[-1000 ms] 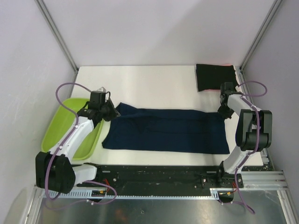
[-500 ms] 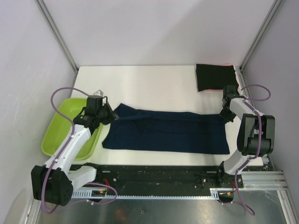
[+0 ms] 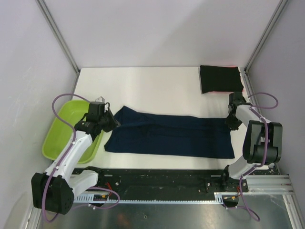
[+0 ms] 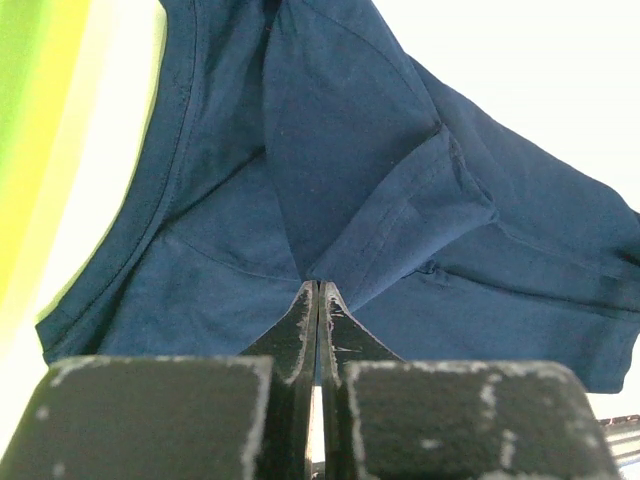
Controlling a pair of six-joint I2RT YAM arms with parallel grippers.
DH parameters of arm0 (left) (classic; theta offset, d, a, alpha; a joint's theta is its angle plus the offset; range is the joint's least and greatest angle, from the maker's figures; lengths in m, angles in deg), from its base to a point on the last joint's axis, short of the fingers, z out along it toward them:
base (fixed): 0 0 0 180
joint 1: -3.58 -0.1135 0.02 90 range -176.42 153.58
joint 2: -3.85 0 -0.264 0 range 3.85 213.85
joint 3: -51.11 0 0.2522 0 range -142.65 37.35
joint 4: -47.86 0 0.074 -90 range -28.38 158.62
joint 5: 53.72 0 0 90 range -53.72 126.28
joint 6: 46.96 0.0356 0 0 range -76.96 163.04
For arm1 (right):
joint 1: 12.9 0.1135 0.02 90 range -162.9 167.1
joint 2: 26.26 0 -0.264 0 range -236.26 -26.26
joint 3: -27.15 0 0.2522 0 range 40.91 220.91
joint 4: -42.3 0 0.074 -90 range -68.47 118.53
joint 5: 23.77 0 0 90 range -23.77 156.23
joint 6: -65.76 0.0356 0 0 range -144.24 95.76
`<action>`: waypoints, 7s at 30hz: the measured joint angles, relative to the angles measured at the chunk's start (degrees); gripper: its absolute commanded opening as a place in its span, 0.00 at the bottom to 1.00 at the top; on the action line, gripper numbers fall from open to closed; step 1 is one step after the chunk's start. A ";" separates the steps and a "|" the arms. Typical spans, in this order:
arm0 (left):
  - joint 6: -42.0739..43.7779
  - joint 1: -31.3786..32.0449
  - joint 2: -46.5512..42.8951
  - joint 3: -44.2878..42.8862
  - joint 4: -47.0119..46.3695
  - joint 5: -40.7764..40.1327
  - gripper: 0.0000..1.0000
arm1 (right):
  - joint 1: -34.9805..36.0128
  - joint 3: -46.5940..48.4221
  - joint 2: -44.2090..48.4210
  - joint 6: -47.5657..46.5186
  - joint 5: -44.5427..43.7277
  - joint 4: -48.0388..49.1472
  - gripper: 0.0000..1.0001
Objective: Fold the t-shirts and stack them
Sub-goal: Fold the other side of the tshirt into a rectangle
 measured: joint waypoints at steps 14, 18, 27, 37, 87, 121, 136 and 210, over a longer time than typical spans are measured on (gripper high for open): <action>-0.02 0.00 0.02 1.31 0.07 0.66 0.00 | -3.69 -1.81 1.86 1.25 9.81 1.22 0.42; 0.00 0.00 0.02 1.31 0.04 0.70 0.00 | -4.33 -3.41 2.27 2.78 11.56 1.29 0.40; 0.00 0.00 0.02 1.31 0.04 1.11 0.00 | -7.26 -4.92 4.52 5.14 12.52 0.17 0.39; 0.02 0.00 0.02 1.31 0.00 1.92 0.00 | -7.10 -5.03 5.14 6.16 12.55 -0.33 0.40; -1.09 -1.01 -5.25 1.31 0.33 -0.79 0.00 | -7.61 -4.11 9.84 3.98 8.41 -2.99 0.00; -1.49 -1.16 1.03 4.42 -0.42 0.59 0.00 | -1.01 1.16 -2.01 -3.37 4.98 9.31 0.40; -1.49 -1.16 1.75 4.42 -0.48 0.52 0.00 | -1.22 2.49 -4.35 -2.84 1.46 7.87 0.00; -9.90 18.10 2.49 12.46 -3.43 1.90 0.00 | 50.51 35.85 -25.18 -11.89 24.85 9.94 0.46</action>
